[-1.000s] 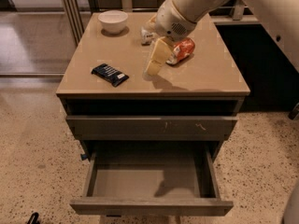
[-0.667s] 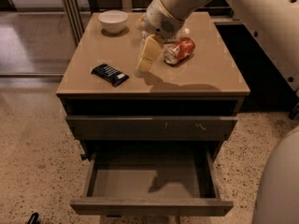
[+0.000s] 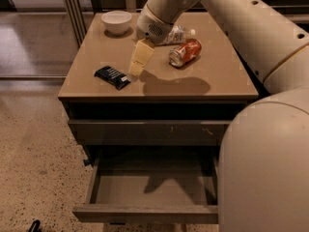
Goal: Place rxbar blueberry into middle drawer
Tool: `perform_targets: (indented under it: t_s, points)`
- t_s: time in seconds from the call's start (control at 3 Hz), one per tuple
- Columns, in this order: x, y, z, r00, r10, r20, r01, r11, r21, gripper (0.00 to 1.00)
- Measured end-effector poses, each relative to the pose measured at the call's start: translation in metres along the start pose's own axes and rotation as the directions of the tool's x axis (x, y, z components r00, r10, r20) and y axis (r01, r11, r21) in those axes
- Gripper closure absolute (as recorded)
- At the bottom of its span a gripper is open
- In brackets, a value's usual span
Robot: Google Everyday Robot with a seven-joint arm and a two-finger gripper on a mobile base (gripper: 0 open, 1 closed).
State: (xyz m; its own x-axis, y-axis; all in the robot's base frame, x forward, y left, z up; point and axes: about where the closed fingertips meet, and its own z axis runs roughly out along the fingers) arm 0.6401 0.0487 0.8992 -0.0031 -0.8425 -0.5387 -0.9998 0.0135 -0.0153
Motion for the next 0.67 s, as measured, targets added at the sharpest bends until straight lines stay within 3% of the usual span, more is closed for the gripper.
perform_targets:
  t_s: [0.33,0.67]
  points:
    - [0.0022,-0.0019,0.0126,0.999,0.054,-0.008,-0.054,0.9978,-0.037,0.00]
    - [0.0028,-0.0023,0.0139,0.998,0.061,-0.008,-0.061,0.9975,-0.035,0.00]
